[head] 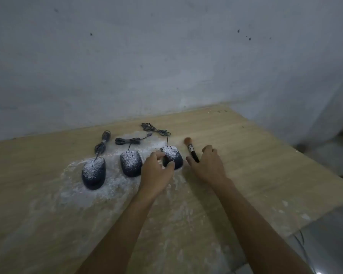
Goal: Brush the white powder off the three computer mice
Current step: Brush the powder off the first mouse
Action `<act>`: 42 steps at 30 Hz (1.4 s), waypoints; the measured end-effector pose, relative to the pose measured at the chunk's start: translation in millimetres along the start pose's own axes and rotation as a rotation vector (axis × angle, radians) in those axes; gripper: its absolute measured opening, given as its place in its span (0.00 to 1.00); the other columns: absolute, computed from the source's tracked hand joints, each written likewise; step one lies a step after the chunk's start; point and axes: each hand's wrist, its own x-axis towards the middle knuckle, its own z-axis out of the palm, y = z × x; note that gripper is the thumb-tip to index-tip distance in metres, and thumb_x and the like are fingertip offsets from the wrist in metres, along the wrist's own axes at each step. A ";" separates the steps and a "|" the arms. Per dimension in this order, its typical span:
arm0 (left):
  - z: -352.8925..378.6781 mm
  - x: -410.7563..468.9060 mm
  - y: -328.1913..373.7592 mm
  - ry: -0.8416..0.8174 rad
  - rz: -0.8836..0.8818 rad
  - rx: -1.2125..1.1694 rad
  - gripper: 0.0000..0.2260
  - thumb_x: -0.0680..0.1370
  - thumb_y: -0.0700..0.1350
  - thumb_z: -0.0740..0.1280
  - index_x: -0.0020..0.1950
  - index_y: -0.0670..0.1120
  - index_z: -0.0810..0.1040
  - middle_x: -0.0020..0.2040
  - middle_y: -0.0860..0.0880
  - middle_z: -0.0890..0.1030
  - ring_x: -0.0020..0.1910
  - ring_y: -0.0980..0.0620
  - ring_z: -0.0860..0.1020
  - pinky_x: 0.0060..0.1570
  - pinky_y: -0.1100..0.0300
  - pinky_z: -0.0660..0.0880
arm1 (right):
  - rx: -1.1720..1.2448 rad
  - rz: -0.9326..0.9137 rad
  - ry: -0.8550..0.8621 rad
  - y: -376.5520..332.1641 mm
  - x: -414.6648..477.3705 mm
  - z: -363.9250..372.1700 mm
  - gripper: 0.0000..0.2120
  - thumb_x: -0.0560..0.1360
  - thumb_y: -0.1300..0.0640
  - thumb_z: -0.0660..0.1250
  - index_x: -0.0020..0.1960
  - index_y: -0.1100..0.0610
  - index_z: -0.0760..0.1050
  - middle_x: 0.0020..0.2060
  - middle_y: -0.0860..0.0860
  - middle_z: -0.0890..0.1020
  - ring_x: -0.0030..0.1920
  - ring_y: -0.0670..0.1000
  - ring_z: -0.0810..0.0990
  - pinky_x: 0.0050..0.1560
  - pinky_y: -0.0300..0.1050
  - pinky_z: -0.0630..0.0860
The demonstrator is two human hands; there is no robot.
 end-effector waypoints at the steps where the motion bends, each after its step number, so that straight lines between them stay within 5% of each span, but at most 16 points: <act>1: 3.2 4.4 0.6 0.002 -0.009 0.006 0.19 0.78 0.47 0.69 0.69 0.47 0.73 0.64 0.50 0.77 0.60 0.53 0.76 0.58 0.57 0.75 | -0.025 0.015 -0.014 1.0 3.2 1.9 0.27 0.77 0.44 0.71 0.63 0.63 0.68 0.58 0.60 0.74 0.57 0.62 0.77 0.54 0.54 0.76; 8: 15.8 13.6 -9.4 0.039 -0.038 0.021 0.21 0.80 0.47 0.68 0.72 0.44 0.71 0.54 0.51 0.78 0.41 0.64 0.73 0.37 0.70 0.68 | -0.047 0.060 -0.001 -2.5 19.7 8.5 0.12 0.80 0.51 0.64 0.45 0.60 0.73 0.43 0.57 0.80 0.43 0.58 0.78 0.38 0.46 0.69; 12: 18.7 13.4 -11.1 0.049 -0.042 0.026 0.22 0.80 0.47 0.67 0.73 0.43 0.70 0.56 0.48 0.79 0.46 0.56 0.76 0.45 0.63 0.71 | 0.180 0.127 0.013 -9.8 25.0 12.2 0.18 0.82 0.52 0.62 0.36 0.59 0.74 0.36 0.56 0.80 0.38 0.57 0.78 0.34 0.44 0.65; 18: 22.9 21.5 -8.4 0.036 -0.006 0.018 0.21 0.81 0.48 0.67 0.72 0.41 0.72 0.63 0.47 0.80 0.56 0.52 0.78 0.54 0.59 0.73 | 0.435 0.160 0.008 -27.7 21.3 23.7 0.13 0.84 0.53 0.59 0.57 0.61 0.75 0.52 0.60 0.84 0.55 0.59 0.81 0.52 0.50 0.74; 24: 24.0 29.9 -7.5 0.055 -0.019 -0.078 0.20 0.79 0.52 0.70 0.67 0.44 0.74 0.50 0.56 0.77 0.43 0.63 0.74 0.40 0.73 0.67 | 0.508 0.141 0.052 -33.8 16.2 23.5 0.11 0.85 0.53 0.56 0.58 0.60 0.72 0.53 0.58 0.84 0.54 0.59 0.80 0.53 0.52 0.75; 27: 24.6 33.9 -9.1 0.071 -0.046 -0.190 0.19 0.77 0.52 0.72 0.64 0.46 0.73 0.49 0.57 0.78 0.43 0.67 0.75 0.39 0.73 0.70 | 0.511 0.118 0.077 -35.0 16.4 24.3 0.10 0.85 0.52 0.57 0.56 0.58 0.71 0.52 0.57 0.84 0.53 0.59 0.81 0.56 0.57 0.76; 30: 23.0 37.4 -11.0 0.082 -0.068 -0.281 0.18 0.77 0.51 0.73 0.62 0.49 0.70 0.49 0.57 0.80 0.46 0.65 0.79 0.42 0.71 0.74 | 0.545 0.088 0.066 -33.4 16.0 27.0 0.08 0.85 0.51 0.57 0.54 0.55 0.71 0.50 0.55 0.84 0.51 0.57 0.82 0.55 0.56 0.78; 35: 24.0 42.9 -11.4 0.078 -0.190 -0.553 0.22 0.77 0.45 0.73 0.68 0.45 0.71 0.57 0.48 0.82 0.55 0.49 0.83 0.58 0.49 0.80 | 0.701 0.099 0.100 -31.4 21.7 27.5 0.04 0.83 0.50 0.62 0.49 0.49 0.71 0.43 0.47 0.86 0.45 0.51 0.85 0.47 0.49 0.80; 38: 28.3 45.6 -14.7 0.042 -0.239 -0.638 0.23 0.78 0.42 0.72 0.71 0.39 0.72 0.60 0.44 0.83 0.56 0.46 0.83 0.59 0.48 0.80 | 0.871 0.078 0.182 -32.8 35.7 16.4 0.05 0.80 0.55 0.68 0.50 0.48 0.72 0.42 0.49 0.87 0.38 0.46 0.84 0.38 0.41 0.78; 42: 31.0 44.6 -20.6 -0.008 -0.269 -0.744 0.23 0.77 0.39 0.72 0.72 0.40 0.72 0.56 0.49 0.83 0.54 0.50 0.84 0.50 0.58 0.82 | 1.123 0.075 0.352 -43.2 68.3 -2.3 0.04 0.78 0.62 0.70 0.49 0.54 0.77 0.39 0.53 0.83 0.34 0.47 0.77 0.37 0.44 0.75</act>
